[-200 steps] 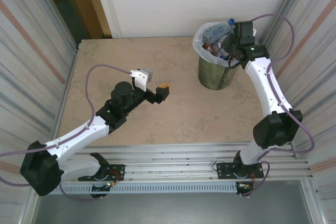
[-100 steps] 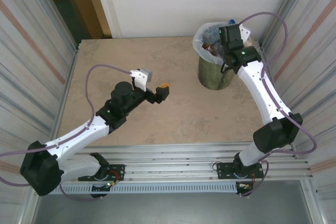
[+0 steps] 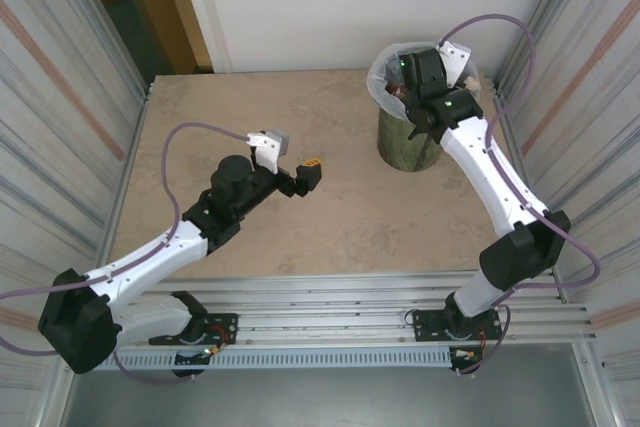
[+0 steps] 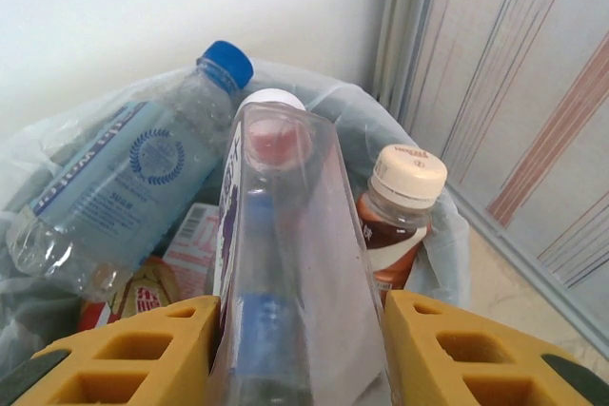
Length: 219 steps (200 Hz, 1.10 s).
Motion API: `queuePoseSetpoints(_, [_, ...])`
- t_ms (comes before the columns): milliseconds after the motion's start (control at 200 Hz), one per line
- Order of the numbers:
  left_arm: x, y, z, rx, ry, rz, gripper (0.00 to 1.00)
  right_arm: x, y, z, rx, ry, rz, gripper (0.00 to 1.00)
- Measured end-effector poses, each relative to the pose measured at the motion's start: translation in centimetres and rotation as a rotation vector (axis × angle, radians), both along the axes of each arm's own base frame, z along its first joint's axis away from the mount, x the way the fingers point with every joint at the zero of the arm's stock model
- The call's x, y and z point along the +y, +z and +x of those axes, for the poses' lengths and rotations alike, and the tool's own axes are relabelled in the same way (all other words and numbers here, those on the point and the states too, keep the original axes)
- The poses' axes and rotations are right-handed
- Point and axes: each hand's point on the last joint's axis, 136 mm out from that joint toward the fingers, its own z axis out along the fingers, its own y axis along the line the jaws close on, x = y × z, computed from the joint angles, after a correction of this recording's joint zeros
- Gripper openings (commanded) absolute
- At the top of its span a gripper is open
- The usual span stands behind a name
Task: Put the plastic bottles in the bin
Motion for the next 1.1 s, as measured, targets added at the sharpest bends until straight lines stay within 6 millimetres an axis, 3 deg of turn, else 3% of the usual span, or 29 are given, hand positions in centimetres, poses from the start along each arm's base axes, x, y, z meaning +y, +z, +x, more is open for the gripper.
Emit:
queuePoseSetpoints(250, [0.0,0.0,0.0,0.000,0.000,0.000,0.99,1.2,-3.6,2.4,0.076,-0.015,-0.113,0.38])
queuePoseSetpoints(361, [0.0,0.0,0.0,0.000,0.000,0.000,0.99,1.7,-4.9,3.2,0.102,-0.023,-0.143,0.59])
queuePoseSetpoints(501, [0.0,0.0,0.0,0.001,0.001,-0.001,0.99,2.1,-5.2,3.6,0.123,-0.007,-0.162,0.69])
queuePoseSetpoints(636, [0.0,-0.1,0.0,0.003,0.001,-0.001,0.99,2.8,-3.7,4.0,0.104,0.031,-0.149,0.76])
queuePoseSetpoints(796, [-0.1,-0.4,0.2,0.011,0.000,0.004,0.99,3.9,0.2,4.7,0.044,0.110,-0.125,0.77])
queuePoseSetpoints(947, [-0.1,-0.6,0.3,0.016,0.004,0.003,0.99,4.7,3.2,5.6,-0.011,0.206,-0.086,0.67])
queuePoseSetpoints(1097, [0.0,-0.6,0.4,0.018,0.007,0.000,0.99,3.4,4.8,7.5,-0.045,0.258,-0.038,0.60])
